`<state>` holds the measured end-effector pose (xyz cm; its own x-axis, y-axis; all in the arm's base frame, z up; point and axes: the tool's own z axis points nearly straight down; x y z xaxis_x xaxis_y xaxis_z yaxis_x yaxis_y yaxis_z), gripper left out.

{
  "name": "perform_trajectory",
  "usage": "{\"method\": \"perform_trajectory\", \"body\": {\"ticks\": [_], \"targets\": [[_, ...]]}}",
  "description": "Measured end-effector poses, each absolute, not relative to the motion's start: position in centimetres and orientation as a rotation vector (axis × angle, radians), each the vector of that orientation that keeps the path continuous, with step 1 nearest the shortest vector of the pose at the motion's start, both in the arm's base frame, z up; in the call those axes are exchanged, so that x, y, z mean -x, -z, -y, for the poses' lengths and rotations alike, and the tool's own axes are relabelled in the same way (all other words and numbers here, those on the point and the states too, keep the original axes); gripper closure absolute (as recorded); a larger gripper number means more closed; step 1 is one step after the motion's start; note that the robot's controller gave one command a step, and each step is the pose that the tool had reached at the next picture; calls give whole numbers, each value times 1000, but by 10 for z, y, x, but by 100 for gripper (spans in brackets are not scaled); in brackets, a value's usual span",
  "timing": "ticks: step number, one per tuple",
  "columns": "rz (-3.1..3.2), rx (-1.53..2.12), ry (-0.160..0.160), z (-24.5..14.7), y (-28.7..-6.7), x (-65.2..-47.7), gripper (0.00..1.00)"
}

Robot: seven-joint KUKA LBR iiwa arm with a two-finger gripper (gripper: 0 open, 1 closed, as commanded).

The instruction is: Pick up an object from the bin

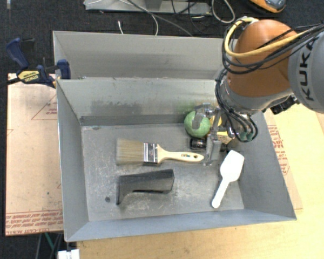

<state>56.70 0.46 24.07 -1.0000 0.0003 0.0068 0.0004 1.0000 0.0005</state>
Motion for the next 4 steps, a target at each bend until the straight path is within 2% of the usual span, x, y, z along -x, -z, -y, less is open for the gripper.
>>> {"method": "perform_trajectory", "body": {"ticks": [1,2,3,4], "targets": [[3143,1,1,-5,-246,-568,0],[3146,13,4,-54,-114,-597,0],[3131,-415,-1,-78,-70,-619,0],[3127,392,7,-93,-71,-594,0]]}}
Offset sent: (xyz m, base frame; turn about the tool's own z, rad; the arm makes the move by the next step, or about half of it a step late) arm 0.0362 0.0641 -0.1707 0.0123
